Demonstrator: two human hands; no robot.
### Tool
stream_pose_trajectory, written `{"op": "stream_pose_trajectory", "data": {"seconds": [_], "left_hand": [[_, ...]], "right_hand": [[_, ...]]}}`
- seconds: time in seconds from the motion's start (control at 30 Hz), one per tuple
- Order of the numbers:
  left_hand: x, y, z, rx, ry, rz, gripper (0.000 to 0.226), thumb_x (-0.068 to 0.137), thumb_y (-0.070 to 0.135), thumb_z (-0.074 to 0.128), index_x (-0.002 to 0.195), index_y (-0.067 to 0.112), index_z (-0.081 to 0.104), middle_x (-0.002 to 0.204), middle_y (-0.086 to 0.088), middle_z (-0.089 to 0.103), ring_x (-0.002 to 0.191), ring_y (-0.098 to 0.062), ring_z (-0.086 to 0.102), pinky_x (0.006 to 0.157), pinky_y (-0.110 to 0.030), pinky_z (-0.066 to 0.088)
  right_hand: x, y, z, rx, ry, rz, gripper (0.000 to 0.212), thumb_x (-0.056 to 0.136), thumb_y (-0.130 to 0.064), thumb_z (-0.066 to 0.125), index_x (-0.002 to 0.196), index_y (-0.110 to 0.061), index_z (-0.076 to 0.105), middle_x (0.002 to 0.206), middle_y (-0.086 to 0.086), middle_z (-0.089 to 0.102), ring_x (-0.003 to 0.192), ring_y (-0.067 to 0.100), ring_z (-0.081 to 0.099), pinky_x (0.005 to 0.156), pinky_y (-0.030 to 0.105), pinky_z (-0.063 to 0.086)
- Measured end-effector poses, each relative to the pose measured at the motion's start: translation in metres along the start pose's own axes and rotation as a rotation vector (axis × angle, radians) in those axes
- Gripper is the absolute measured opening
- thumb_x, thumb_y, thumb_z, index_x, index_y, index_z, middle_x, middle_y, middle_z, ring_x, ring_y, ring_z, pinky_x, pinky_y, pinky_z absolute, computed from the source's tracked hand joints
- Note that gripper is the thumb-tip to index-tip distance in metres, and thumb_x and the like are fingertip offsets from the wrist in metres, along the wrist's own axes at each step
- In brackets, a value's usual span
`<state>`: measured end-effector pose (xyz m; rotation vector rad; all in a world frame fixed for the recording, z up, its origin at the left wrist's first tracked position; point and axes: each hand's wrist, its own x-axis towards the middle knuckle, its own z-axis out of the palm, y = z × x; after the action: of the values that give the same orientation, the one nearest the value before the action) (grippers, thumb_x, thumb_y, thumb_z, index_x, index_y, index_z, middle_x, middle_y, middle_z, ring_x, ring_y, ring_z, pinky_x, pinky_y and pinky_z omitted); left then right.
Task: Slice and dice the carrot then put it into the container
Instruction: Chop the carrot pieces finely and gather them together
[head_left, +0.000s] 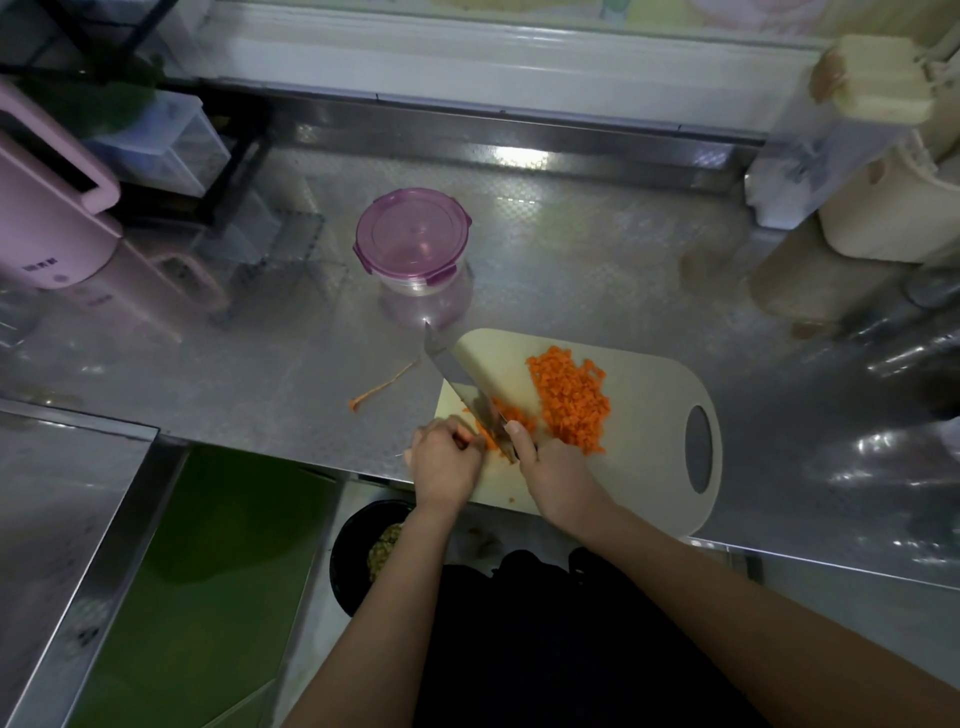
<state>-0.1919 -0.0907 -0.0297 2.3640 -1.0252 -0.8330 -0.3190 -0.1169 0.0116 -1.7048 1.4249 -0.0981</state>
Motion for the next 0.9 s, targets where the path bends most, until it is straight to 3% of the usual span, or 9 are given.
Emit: {"op": "stream_pose_trajectory", "data": {"seconds": [0.17,0.33,0.47,0.57,0.67,0.9], "left_hand": [[-0.001,0.002,-0.001,-0.004,0.009,-0.004,0.015,0.082,0.025,0.066,0.071,0.020,0.058,0.083,0.003,0.060,0.101,-0.022,0.050,0.080,-0.028,0.029],[-0.002,0.003,-0.001,0.008,-0.008,-0.013,0.015,0.084,0.026,0.065,0.073,0.019,0.057,0.083,0.005,0.055,0.105,-0.020,0.047,0.082,-0.028,0.028],[-0.001,0.001,-0.001,-0.003,-0.005,-0.008,0.016,0.083,0.025,0.065,0.071,0.020,0.056,0.081,0.006,0.054,0.104,-0.021,0.047,0.083,-0.029,0.029],[-0.001,0.000,0.000,-0.004,-0.004,-0.002,0.013,0.082,0.023,0.065,0.072,0.019,0.057,0.085,0.002,0.059,0.103,-0.023,0.049,0.084,-0.030,0.030],[0.000,-0.001,0.001,-0.013,0.006,-0.012,0.007,0.080,0.021,0.064,0.075,0.016,0.062,0.091,-0.003,0.064,0.102,-0.025,0.052,0.086,-0.033,0.033],[0.001,-0.002,0.002,0.003,0.001,-0.009,0.003,0.079,0.018,0.063,0.078,0.016,0.064,0.093,-0.003,0.065,0.102,-0.025,0.053,0.085,-0.032,0.033]], "right_hand": [[-0.003,-0.003,-0.003,-0.012,-0.021,0.000,0.059,0.101,-0.046,0.024,0.065,-0.009,0.053,0.072,0.010,0.058,0.082,0.029,0.057,0.062,0.027,0.027],[-0.003,0.001,-0.002,0.016,-0.024,0.018,0.056,0.100,-0.047,0.024,0.065,-0.011,0.050,0.086,0.023,0.064,0.090,0.034,0.060,0.068,0.027,0.032],[-0.004,-0.001,-0.003,0.008,-0.054,0.050,0.058,0.100,-0.048,0.024,0.057,-0.015,0.044,0.065,0.008,0.051,0.080,0.031,0.057,0.066,0.027,0.032],[-0.005,-0.006,0.000,0.003,-0.016,0.057,0.061,0.100,-0.048,0.025,0.079,-0.004,0.063,0.084,0.019,0.064,0.094,0.034,0.061,0.073,0.032,0.042],[-0.003,-0.013,0.005,-0.008,0.004,0.082,0.060,0.100,-0.048,0.029,0.104,0.003,0.062,0.104,0.024,0.065,0.102,0.037,0.060,0.083,0.036,0.046],[0.002,-0.013,0.012,-0.083,0.023,0.109,0.062,0.099,-0.050,0.029,0.108,0.003,0.061,0.107,0.023,0.065,0.103,0.036,0.061,0.084,0.036,0.047]]}}
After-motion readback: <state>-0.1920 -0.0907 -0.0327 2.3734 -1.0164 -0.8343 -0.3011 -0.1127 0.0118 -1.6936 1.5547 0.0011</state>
